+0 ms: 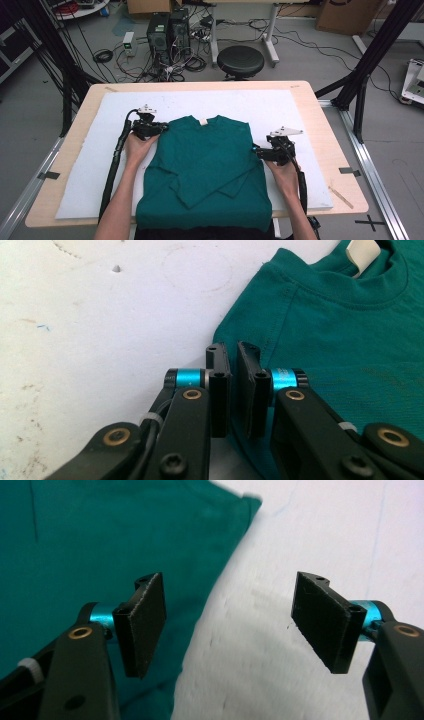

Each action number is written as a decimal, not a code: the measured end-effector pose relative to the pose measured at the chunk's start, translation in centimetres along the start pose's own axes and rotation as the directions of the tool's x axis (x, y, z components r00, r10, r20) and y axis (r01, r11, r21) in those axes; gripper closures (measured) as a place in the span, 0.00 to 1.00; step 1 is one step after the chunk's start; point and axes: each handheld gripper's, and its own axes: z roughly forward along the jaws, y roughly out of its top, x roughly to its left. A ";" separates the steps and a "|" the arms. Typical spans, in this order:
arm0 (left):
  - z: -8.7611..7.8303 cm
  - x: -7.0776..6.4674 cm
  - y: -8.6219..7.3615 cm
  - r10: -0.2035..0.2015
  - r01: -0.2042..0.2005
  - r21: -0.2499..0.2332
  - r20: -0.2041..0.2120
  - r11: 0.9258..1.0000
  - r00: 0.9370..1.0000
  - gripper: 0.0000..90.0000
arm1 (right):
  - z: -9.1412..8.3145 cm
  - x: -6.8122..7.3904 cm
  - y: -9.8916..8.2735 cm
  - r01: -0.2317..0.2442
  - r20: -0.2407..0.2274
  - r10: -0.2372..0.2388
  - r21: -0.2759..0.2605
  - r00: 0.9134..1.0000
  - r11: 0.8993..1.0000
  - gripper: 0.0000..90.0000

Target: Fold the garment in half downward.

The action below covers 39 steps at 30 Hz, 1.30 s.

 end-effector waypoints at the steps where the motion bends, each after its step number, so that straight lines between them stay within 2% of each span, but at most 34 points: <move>1: 0.0 0.0 0.0 -0.001 0.001 -0.001 0.000 1.000 1.000 0.93 | 0.1 -0.1 0.3 -0.004 -0.005 0.004 0.002 1.000 1.000 0.34; 4: 0.0 0.0 0.0 0.000 0.000 -0.001 0.001 1.000 1.000 0.93 | 0.5 -0.6 1.4 -0.009 -0.019 0.010 0.008 1.000 1.000 0.33; 11: 0.0 0.1 0.0 -0.001 0.001 0.001 0.003 1.000 1.000 0.93 | 1.9 -1.5 4.0 -0.002 -0.011 0.002 0.028 1.000 1.000 0.34; 16: 0.0 0.0 0.0 0.000 0.000 0.000 0.001 1.000 1.000 0.93 | 3.7 -2.2 5.6 -0.019 -0.025 0.020 0.044 0.999 0.999 0.34; 19: 0.0 0.0 0.0 0.002 -0.002 0.001 0.001 1.000 1.000 0.93 | 5.0 -2.5 6.3 -0.017 -0.032 0.020 0.083 0.999 0.996 0.37; 24: 0.0 0.0 0.0 0.000 0.000 -0.001 0.001 1.000 1.000 0.93 | 7.1 -2.3 6.7 0.005 -0.031 0.000 0.143 1.000 0.990 0.38; 30: 0.0 0.0 0.0 0.004 -0.004 0.002 -0.001 1.000 1.000 0.93 | 8.3 -1.9 6.2 0.016 -0.027 -0.011 0.192 1.000 0.981 0.40; 31: 0.0 0.0 0.0 0.005 -0.005 0.002 -0.001 1.000 1.000 0.93 | 8.4 -1.9 6.1 0.023 -0.022 -0.019 0.193 1.000 0.981 0.41; 33: 0.0 0.0 0.0 0.006 -0.006 0.003 -0.001 1.000 1.000 0.93 | 8.4 -1.7 6.2 0.028 -0.030 -0.022 0.187 0.999 0.982 0.48; 35: 0.0 0.0 0.0 0.006 -0.006 0.003 -0.001 1.000 1.000 0.93 | 8.5 -1.3 6.1 0.047 -0.013 -0.046 0.188 0.999 0.981 0.50; 39: 0.0 0.0 0.0 0.006 -0.006 0.003 -0.002 1.000 1.000 0.93 | 8.5 -1.1 6.1 0.043 -0.013 -0.041 0.179 0.999 0.983 0.57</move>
